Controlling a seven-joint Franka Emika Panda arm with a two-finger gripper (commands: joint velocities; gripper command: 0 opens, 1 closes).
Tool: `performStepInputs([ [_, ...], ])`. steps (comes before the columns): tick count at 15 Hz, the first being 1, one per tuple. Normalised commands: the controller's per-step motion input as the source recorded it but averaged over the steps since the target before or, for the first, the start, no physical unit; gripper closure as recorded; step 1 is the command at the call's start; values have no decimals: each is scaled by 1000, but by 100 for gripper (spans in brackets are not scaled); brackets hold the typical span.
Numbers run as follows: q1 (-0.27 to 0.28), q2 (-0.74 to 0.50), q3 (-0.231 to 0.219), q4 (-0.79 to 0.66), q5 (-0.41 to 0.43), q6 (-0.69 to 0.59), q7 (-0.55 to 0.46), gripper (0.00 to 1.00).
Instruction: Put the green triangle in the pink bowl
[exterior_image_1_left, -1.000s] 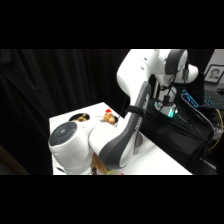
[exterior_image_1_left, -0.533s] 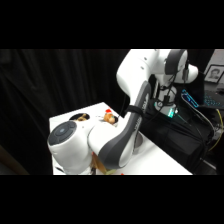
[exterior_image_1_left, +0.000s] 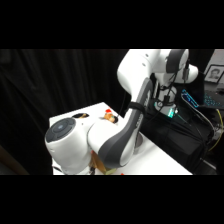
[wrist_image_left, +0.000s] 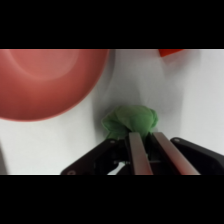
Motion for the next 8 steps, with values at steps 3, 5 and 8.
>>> performStepInputs([
  [3, 34, -318, -17, -193, 70, -112, 60, 96],
  [5, 32, -391, -8, -317, 72, -97, 59, 96],
  [8, 37, -465, -4, -429, 66, -72, 64, 96],
])
